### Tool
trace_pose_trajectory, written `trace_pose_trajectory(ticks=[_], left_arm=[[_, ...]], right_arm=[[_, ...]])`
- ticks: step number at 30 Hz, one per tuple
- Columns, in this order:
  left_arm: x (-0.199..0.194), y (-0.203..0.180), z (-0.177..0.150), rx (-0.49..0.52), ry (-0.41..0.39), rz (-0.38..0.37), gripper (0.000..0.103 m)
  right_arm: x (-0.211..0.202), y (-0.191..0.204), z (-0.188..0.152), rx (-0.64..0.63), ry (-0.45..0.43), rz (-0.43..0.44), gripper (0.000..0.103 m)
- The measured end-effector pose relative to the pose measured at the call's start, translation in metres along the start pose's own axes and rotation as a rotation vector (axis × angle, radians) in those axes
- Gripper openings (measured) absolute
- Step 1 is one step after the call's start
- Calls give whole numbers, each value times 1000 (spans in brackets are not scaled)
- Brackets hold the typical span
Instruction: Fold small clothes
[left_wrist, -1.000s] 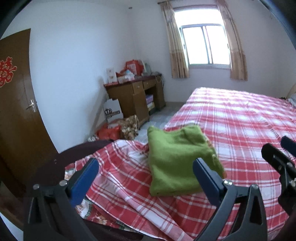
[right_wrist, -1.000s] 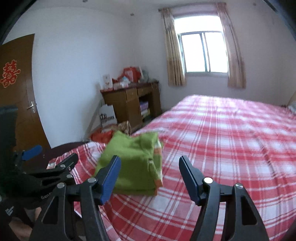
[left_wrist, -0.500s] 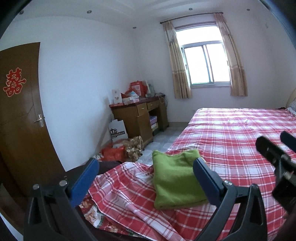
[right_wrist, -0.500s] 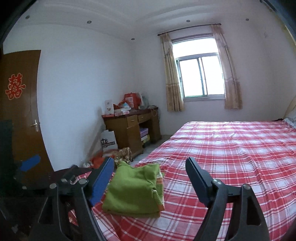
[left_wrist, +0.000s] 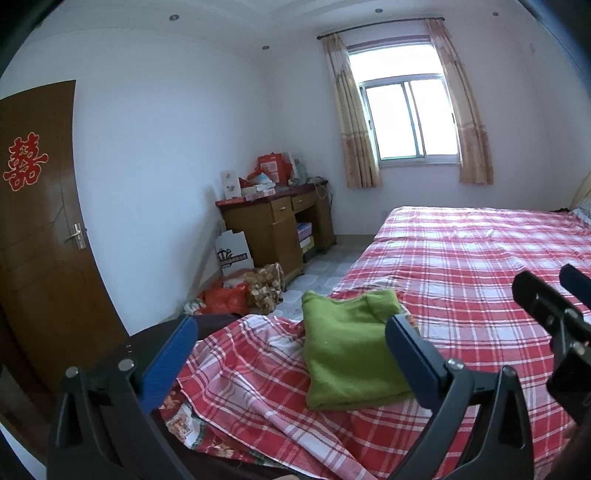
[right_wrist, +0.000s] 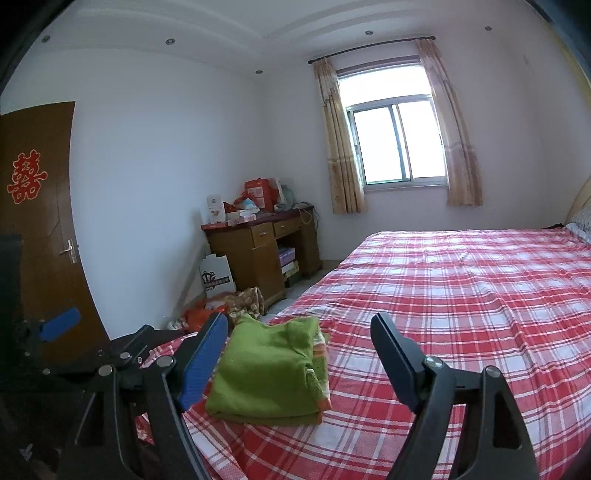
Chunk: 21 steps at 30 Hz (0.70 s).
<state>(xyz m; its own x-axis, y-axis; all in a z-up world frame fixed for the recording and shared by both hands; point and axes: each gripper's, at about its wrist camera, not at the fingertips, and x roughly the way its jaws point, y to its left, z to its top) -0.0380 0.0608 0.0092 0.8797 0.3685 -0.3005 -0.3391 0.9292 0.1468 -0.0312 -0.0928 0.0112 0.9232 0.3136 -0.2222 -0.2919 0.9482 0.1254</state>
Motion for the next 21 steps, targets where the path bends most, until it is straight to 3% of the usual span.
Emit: trace_pose_trajectory(ticks=[21], left_arm=[[8, -1, -4, 3, 31, -7, 103]], right_arm=[[4, -7, -2, 26, 25, -10, 81]])
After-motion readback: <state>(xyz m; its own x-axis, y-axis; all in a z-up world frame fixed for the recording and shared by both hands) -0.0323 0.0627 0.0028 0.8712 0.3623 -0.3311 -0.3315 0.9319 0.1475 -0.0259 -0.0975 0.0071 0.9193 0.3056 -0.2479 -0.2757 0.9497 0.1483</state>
